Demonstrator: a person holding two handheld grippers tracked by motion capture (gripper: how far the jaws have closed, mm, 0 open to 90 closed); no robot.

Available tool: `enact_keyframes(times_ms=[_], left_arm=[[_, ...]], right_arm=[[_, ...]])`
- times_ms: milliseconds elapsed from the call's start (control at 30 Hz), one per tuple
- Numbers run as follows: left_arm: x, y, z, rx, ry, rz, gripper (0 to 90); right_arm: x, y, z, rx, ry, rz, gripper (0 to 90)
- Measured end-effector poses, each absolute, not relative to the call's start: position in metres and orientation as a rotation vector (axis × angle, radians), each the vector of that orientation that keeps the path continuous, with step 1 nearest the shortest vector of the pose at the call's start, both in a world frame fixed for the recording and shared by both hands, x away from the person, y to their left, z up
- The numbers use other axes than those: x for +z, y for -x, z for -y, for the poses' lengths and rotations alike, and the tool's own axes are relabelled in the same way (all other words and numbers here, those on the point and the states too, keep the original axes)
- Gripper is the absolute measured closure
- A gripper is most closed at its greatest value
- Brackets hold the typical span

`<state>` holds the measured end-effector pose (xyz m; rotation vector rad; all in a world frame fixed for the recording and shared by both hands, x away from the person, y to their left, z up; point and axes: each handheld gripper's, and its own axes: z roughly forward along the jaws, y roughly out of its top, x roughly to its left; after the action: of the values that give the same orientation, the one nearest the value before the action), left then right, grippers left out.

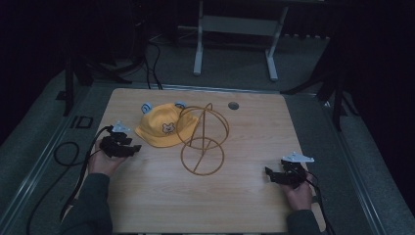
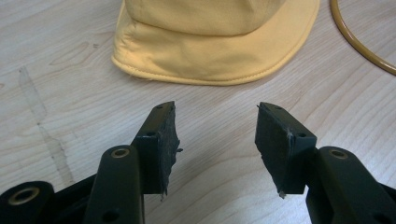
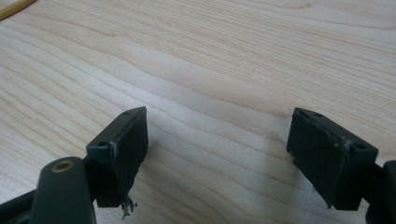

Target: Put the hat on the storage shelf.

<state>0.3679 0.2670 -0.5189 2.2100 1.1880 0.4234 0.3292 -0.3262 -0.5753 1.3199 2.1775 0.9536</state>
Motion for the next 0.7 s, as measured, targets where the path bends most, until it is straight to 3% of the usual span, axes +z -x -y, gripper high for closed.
enact_keyframes(times_ms=[700], left_arm=[[-0.491,-0.380,-0.272,0.384,-2.338,-1.116,48.7]], right_arm=[[-0.575,-0.329,0.326,0.954,-1.322,-2.178,20.6]])
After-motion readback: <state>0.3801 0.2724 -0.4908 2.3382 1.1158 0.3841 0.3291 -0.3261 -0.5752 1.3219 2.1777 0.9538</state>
